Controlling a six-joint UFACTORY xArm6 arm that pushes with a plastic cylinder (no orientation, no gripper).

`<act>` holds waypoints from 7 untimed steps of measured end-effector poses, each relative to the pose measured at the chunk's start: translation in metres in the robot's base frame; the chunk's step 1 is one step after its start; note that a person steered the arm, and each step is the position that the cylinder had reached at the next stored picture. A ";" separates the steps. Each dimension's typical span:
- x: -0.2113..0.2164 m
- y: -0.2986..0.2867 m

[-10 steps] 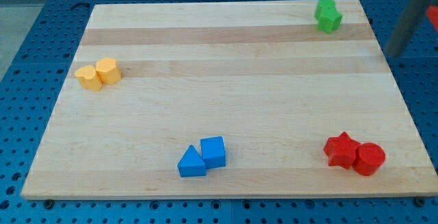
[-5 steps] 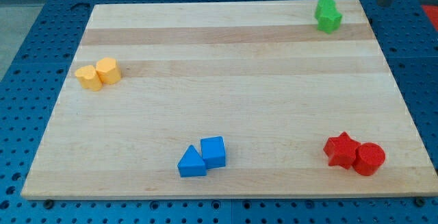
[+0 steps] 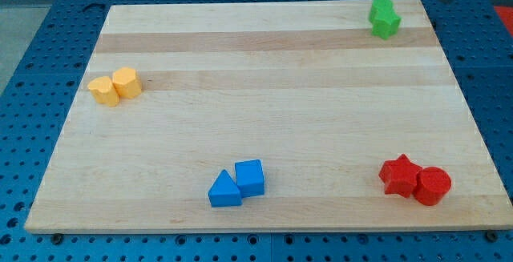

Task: Move your arm towards top right

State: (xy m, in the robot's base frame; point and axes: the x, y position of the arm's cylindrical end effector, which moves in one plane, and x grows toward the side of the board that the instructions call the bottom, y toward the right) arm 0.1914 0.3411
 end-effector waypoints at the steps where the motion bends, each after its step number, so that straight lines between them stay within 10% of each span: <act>1: 0.000 0.000; 7: 0.000 -0.010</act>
